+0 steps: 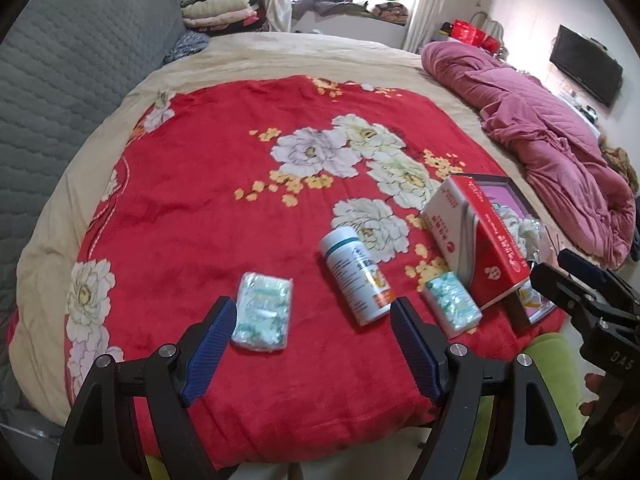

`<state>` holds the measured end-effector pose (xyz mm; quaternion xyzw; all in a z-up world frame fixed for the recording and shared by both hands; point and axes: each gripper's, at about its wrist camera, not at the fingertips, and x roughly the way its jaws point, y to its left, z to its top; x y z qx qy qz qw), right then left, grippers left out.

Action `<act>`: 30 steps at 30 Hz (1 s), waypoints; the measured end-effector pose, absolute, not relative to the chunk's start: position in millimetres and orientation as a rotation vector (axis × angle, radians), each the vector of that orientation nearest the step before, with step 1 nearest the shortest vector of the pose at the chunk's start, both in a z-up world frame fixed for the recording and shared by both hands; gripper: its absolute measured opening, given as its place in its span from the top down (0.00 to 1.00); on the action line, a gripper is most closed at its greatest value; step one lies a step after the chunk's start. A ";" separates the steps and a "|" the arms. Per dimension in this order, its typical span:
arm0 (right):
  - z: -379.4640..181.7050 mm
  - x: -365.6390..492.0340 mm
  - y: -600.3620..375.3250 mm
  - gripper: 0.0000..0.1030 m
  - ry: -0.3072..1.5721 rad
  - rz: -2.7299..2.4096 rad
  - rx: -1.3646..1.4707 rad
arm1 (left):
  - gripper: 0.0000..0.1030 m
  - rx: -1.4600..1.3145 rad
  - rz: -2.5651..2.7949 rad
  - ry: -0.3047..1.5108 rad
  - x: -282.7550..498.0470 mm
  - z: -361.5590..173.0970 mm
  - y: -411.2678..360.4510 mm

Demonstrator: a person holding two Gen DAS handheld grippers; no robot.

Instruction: Organize soft objects

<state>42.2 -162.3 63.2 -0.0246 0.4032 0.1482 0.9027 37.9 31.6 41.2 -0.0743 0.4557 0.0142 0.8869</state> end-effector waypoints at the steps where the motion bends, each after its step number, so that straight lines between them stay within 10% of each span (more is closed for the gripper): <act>1: 59.6 41.3 -162.5 0.21 0.840 0.301 -0.052 | 0.22 -0.154 0.033 0.952 36.9 38.2 33.0; 30: -53.7 65.3 -154.8 0.21 1.044 0.218 -0.116 | 0.22 -0.216 0.105 1.107 55.0 -51.4 67.5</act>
